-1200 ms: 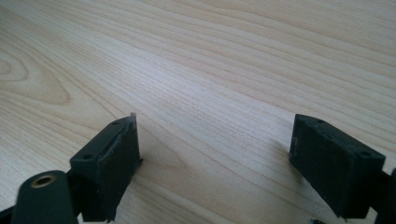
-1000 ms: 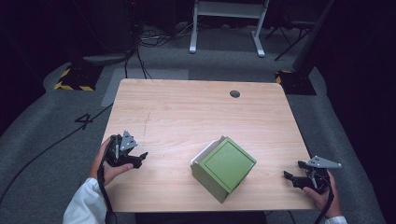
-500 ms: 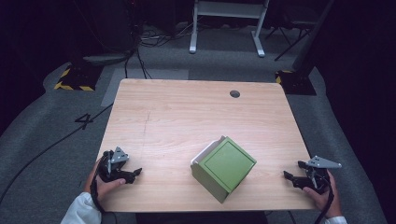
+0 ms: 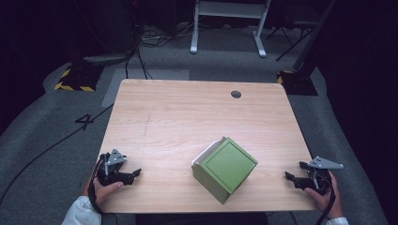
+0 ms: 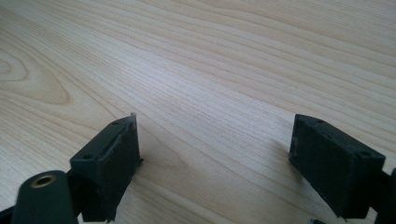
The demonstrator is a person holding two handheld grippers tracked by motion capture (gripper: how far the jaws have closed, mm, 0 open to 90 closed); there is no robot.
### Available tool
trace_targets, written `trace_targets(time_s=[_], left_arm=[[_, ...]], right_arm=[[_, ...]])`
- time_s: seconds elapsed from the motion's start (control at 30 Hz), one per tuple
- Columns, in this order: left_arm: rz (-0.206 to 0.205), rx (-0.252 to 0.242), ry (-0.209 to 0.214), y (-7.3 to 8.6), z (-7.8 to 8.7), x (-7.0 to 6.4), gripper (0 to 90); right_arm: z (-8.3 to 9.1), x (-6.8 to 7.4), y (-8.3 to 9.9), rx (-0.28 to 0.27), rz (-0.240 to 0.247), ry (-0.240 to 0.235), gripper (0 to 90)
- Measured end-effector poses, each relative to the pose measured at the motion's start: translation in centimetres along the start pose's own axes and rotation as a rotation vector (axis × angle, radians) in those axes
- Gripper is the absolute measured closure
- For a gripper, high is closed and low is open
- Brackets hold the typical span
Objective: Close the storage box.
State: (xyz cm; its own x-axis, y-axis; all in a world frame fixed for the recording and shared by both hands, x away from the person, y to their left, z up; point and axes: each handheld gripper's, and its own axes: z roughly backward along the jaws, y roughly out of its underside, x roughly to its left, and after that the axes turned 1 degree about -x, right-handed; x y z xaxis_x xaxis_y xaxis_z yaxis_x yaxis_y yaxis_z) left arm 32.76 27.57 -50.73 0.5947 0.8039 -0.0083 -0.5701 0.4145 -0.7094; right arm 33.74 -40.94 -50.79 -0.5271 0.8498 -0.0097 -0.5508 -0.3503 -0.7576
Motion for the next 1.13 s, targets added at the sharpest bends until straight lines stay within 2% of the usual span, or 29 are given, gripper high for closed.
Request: trace_targets(time_s=[0.6,1.13], left_arm=[[0.0,0.0,-0.003,0.0,0.0,0.02,17.1],[0.021,0.0,-0.019,-0.03,-0.03,0.08,17.3]], right_arm=[[0.0,0.0,0.0,0.0,0.001,0.001,16.0],[0.01,0.02,0.01,0.001,0.003,0.003,16.0]])
